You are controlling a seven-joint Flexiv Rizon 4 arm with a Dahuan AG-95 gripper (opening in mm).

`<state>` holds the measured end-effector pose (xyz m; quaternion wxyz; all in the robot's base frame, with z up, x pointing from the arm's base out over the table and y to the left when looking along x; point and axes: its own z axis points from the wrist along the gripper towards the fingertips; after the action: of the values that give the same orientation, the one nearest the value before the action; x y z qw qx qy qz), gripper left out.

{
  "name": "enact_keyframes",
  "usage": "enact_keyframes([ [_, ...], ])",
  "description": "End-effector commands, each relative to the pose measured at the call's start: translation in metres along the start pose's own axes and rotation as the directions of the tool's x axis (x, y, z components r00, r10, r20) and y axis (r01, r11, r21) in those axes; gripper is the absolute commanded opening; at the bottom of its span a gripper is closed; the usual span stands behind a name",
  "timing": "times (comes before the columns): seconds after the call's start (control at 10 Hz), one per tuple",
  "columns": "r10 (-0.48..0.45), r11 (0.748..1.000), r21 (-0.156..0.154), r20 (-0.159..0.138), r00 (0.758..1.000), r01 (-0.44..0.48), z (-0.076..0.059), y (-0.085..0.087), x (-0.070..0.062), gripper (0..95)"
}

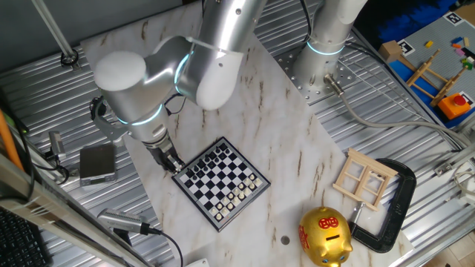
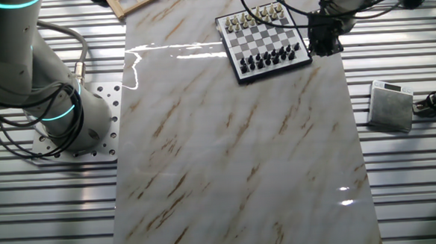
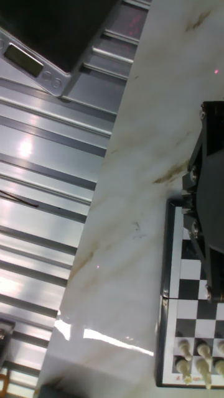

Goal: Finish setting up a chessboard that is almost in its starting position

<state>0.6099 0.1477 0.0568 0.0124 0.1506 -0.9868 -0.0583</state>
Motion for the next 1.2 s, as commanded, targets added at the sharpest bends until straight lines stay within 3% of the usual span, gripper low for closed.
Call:
enact_keyframes([
  [0.1,0.002,1.000,0.001,0.006,1.000,-0.002,0.000,0.002,0.002,0.0],
  [1.2,0.007,1.000,0.010,0.034,0.999,-0.008,0.009,0.012,0.005,0.0],
])
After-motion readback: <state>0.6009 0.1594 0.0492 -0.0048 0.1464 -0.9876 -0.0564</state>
